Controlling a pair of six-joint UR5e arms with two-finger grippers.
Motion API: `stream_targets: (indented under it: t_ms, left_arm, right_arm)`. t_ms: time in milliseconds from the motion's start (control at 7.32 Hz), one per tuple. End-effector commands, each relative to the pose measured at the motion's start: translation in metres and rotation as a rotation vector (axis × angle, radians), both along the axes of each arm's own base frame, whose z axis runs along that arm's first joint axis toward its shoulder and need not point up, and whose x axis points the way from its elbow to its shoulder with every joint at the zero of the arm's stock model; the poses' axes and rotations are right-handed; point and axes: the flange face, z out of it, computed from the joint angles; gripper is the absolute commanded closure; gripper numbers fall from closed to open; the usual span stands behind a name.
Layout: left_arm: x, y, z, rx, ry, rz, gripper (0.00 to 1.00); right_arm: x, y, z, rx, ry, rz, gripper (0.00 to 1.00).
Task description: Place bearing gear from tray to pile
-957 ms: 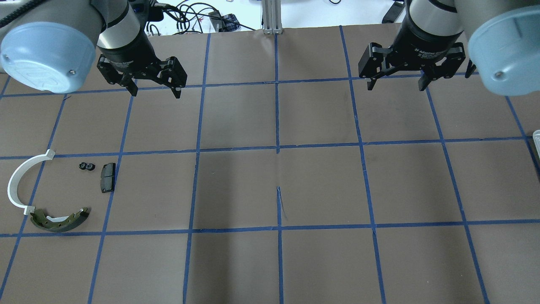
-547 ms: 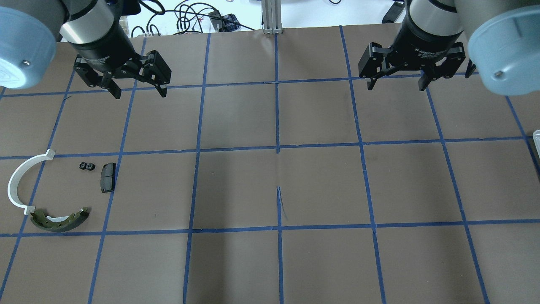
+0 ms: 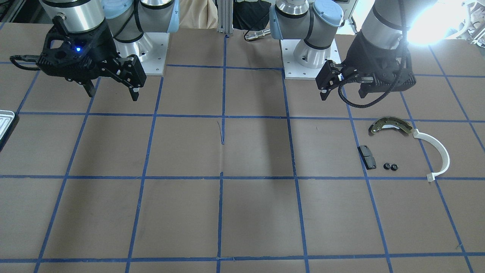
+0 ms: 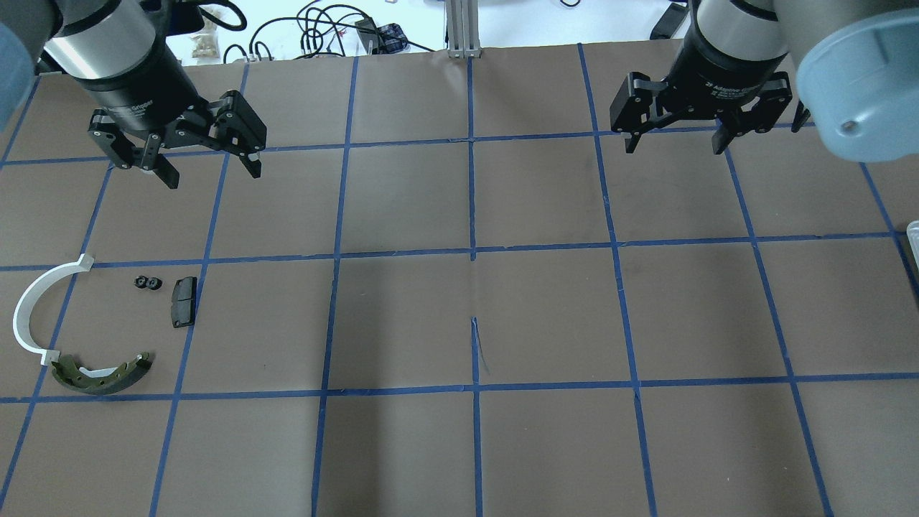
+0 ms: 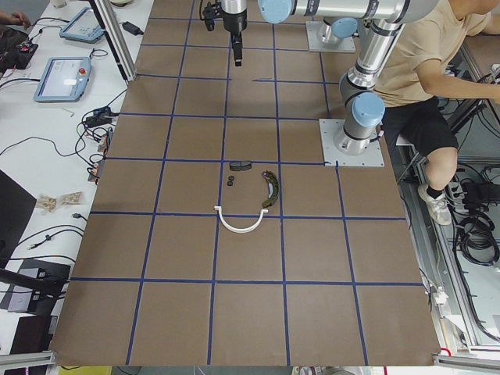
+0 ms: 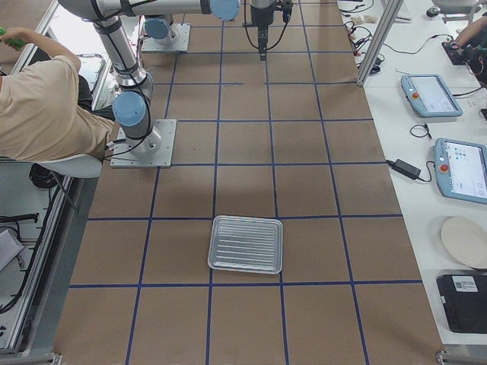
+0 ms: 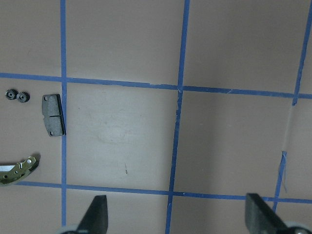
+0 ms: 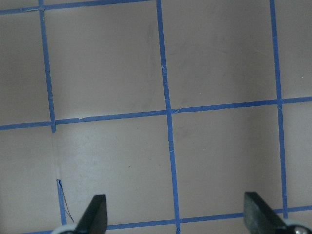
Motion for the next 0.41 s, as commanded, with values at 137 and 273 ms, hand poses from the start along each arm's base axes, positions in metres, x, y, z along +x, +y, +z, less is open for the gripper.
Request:
stream_targets:
  t_ms: [137,273]
  left_arm:
    - [0.0,-0.0062,0.0066,-0.012,0.001,0.013,0.0]
    - [-0.0009,-0.0059,0.0065,-0.01,0.003,0.022,0.0]
  right_arm:
    - [0.0,0.0,0.0,0.0,0.0,0.0,0.0]
    - [0.0,0.0,0.0,0.0,0.0,0.0,0.0]
